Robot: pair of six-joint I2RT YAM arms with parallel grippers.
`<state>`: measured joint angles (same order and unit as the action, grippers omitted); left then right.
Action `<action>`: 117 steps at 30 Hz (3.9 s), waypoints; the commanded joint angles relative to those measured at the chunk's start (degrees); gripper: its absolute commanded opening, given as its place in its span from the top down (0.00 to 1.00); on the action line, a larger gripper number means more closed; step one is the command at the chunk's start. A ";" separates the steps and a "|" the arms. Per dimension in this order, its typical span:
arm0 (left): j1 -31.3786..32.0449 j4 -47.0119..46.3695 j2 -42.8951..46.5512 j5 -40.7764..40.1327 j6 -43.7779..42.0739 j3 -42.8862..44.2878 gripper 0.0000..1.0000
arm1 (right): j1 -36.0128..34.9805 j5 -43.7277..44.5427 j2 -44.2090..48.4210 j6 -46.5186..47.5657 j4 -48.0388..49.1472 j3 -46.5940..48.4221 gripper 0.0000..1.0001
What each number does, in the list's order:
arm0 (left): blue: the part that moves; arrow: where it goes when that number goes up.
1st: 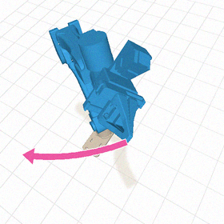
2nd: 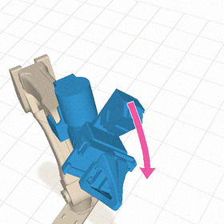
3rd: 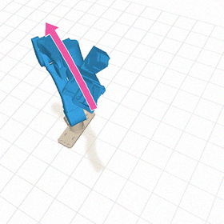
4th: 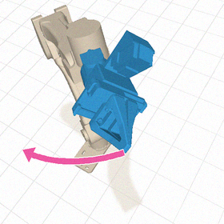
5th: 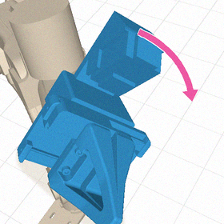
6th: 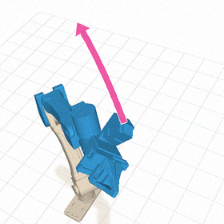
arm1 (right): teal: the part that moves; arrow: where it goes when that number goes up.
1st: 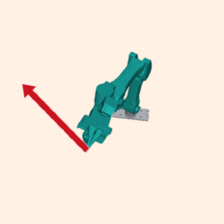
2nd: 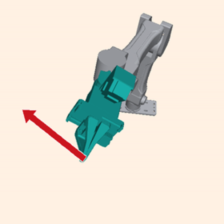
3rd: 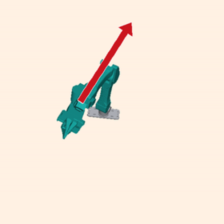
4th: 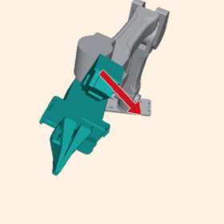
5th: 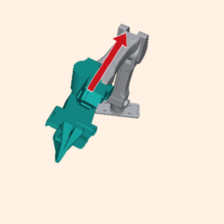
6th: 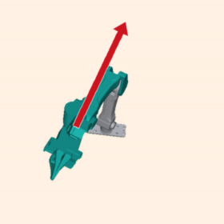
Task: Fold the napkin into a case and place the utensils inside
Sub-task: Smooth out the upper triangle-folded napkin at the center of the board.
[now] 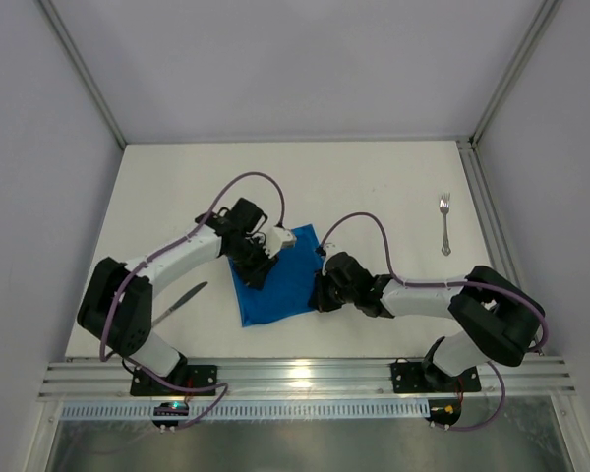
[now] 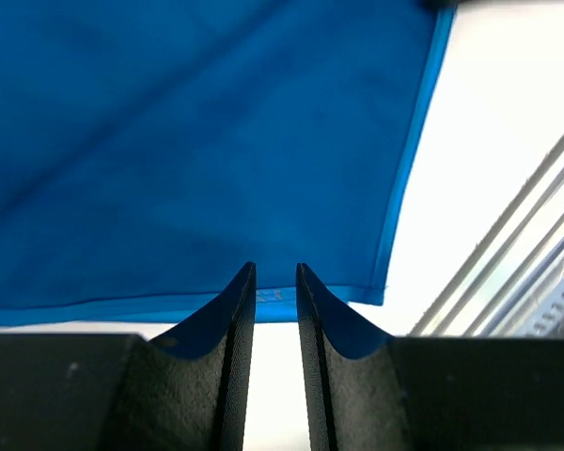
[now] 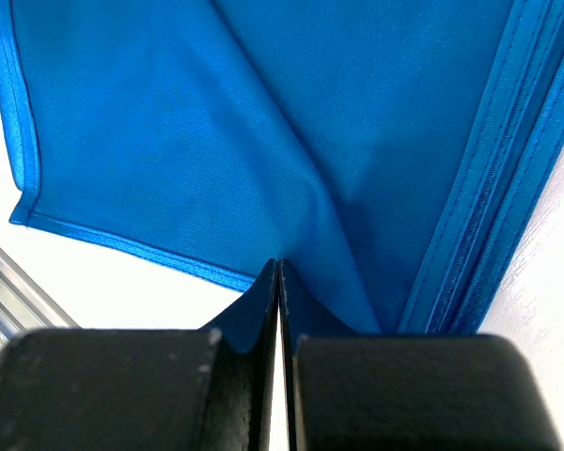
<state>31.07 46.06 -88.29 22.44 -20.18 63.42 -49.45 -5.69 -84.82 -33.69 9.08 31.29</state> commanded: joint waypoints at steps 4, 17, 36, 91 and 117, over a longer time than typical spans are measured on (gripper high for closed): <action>5.31 -1.24 -1.62 -2.75 -2.66 -6.37 0.75 | 0.93 -0.11 -0.70 -1.29 1.29 0.35 0.96; 6.72 -6.95 -4.69 -11.72 -5.74 -14.11 0.75 | 2.52 -2.39 1.40 -2.08 2.70 -0.62 0.96; 7.07 -7.57 -4.79 -8.46 -4.16 -13.67 0.75 | 15.17 -5.64 20.23 -4.81 -15.25 -4.21 0.28; 7.07 -7.92 -5.31 -8.46 -3.28 -13.14 0.75 | 9.11 -1.09 9.94 -14.02 12.19 -16.87 0.73; 7.07 -9.59 -6.28 -9.78 -3.81 -14.46 0.78 | 9.46 7.62 25.83 -15.69 2.53 -17.32 0.72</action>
<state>37.98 42.85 -91.66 14.50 -22.79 51.37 -40.05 -0.32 -63.48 -49.91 14.02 12.16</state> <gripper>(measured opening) 0.219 0.218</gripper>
